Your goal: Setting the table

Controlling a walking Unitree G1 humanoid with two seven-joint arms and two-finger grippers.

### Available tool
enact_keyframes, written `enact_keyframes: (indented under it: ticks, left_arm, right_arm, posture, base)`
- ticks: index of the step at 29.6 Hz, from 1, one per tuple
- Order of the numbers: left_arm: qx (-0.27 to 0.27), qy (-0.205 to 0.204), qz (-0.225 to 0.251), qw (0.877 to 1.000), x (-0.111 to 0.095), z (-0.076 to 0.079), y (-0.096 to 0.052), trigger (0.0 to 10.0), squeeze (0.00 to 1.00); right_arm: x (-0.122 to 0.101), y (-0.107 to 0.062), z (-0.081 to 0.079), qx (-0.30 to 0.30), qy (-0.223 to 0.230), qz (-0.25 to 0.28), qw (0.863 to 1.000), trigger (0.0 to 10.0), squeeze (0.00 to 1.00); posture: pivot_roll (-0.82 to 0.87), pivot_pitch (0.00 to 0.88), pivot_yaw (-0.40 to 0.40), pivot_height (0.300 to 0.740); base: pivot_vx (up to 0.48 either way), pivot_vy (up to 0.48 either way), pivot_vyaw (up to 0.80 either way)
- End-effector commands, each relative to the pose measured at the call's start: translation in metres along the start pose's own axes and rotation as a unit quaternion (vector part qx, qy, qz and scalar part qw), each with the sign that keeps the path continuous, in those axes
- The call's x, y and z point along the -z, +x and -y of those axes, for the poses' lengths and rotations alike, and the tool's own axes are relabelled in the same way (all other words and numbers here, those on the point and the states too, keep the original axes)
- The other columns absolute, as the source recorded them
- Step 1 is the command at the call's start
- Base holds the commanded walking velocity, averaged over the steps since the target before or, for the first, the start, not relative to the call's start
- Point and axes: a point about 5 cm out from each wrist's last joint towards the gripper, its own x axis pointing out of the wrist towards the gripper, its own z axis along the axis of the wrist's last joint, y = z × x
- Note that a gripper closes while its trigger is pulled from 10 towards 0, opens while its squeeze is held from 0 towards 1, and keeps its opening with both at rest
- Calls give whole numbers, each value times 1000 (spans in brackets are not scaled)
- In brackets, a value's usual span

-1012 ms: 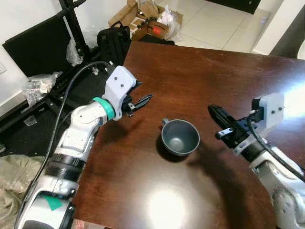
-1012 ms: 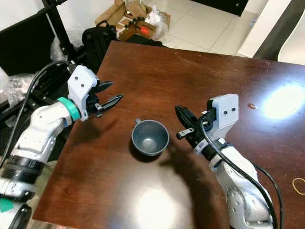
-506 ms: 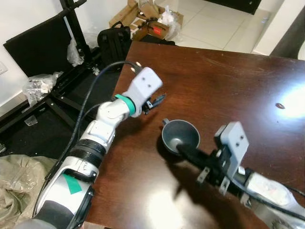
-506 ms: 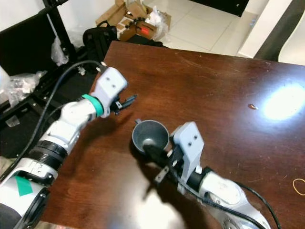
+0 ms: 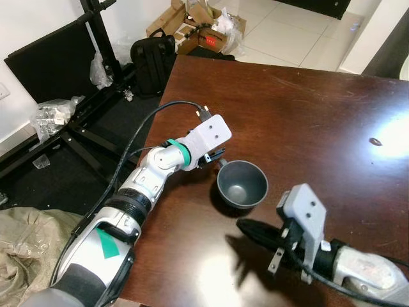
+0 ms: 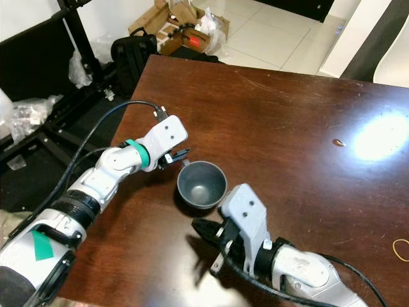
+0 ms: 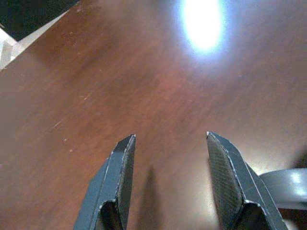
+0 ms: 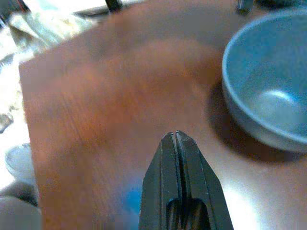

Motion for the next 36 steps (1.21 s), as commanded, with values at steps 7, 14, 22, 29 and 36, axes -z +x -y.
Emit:
enact_keyframes:
  ticks: [7,14,22,29,36]
  left_arm:
    - [35,-11,17,999,0,1,-3,10000,0]
    - [62,-7,31,998,2,-2,-9,10000,0]
    - [91,-10,34,995,7,-1,-17,10000,0]
    - [120,-7,40,992,12,-2,-29,10000,0]
    - [156,-2,49,987,12,-6,-43,10000,0]
  right_arm:
    - [24,4,17,67,4,-56,996,10000,0]
    - [27,6,53,185,-16,-50,981,10000,0]
    - [25,-1,67,231,-21,-39,972,10000,0]
    - [18,-7,86,287,-23,-13,958,10000,0]
    - [15,-7,95,309,-25,-1,951,10000,0]
  posture:
    - [-106,40,74,740]
    - [-99,41,73,740]
    - [-102,43,75,740]
    - [-96,42,75,740]
    - [-89,37,74,740]
  base:
    - [0,0,0]
    - [0,0,0]
    - [0,0,0]
    - [0,0,0]
    - [0,0,0]
